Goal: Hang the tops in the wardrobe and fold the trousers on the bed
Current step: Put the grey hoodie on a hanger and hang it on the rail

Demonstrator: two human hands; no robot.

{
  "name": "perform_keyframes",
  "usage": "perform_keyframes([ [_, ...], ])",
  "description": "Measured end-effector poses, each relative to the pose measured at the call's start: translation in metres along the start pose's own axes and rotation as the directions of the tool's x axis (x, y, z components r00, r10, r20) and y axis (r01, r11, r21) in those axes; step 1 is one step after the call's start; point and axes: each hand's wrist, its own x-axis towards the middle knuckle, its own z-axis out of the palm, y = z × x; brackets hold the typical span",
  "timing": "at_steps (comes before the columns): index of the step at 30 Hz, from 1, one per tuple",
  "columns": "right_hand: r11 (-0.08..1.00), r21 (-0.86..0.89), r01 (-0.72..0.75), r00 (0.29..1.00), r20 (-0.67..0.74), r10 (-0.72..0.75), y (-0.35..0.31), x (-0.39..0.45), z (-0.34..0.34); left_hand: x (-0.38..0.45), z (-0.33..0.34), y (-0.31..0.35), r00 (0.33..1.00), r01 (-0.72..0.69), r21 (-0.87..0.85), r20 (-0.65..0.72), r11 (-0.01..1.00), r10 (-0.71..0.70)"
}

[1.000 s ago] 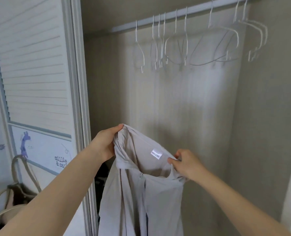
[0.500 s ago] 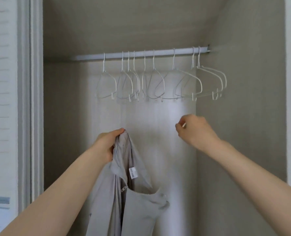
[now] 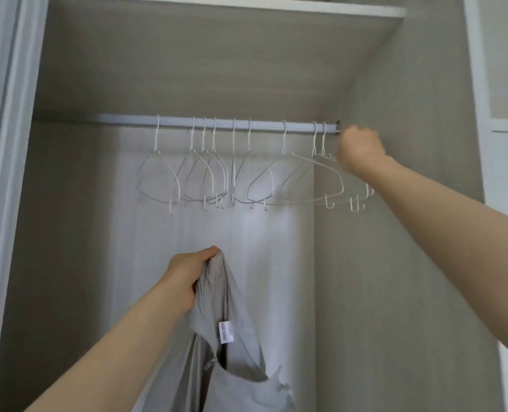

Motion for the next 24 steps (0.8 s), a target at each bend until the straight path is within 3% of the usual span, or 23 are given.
perform_keyframes([
  [6, 0.996, -0.041, -0.074, 0.973, 0.217, 0.081, 0.01, 0.015, 0.01, 0.014, -0.004, -0.003, 1.0, -0.013, -0.031, -0.015, 0.999, 0.013],
  [11, 0.958, 0.113, -0.262, 0.919, 0.332, 0.213, 0.01, 0.029, 0.023, 0.019, -0.006, -0.007, 1.0, -0.002, -0.012, -0.016, 1.0, 0.002],
  [14, 0.923, 0.228, -0.311, 0.905, 0.368, 0.214, 0.013, 0.034, 0.033, 0.019, -0.006, -0.01, 1.0, 0.012, -0.011, -0.011, 1.0, -0.012],
  [21, 0.85, 0.408, -0.334, 0.941, 0.2, 0.273, 0.006, 0.032, 0.032, 0.013, -0.006, -0.012, 1.0, 0.012, -0.005, -0.009, 1.0, -0.012],
  [24, 0.872, 0.391, -0.295, 0.955, 0.144, 0.258, 0.005, 0.019, 0.018, 0.011, -0.007, -0.015, 1.0, 0.005, 0.01, -0.014, 1.0, -0.005],
])
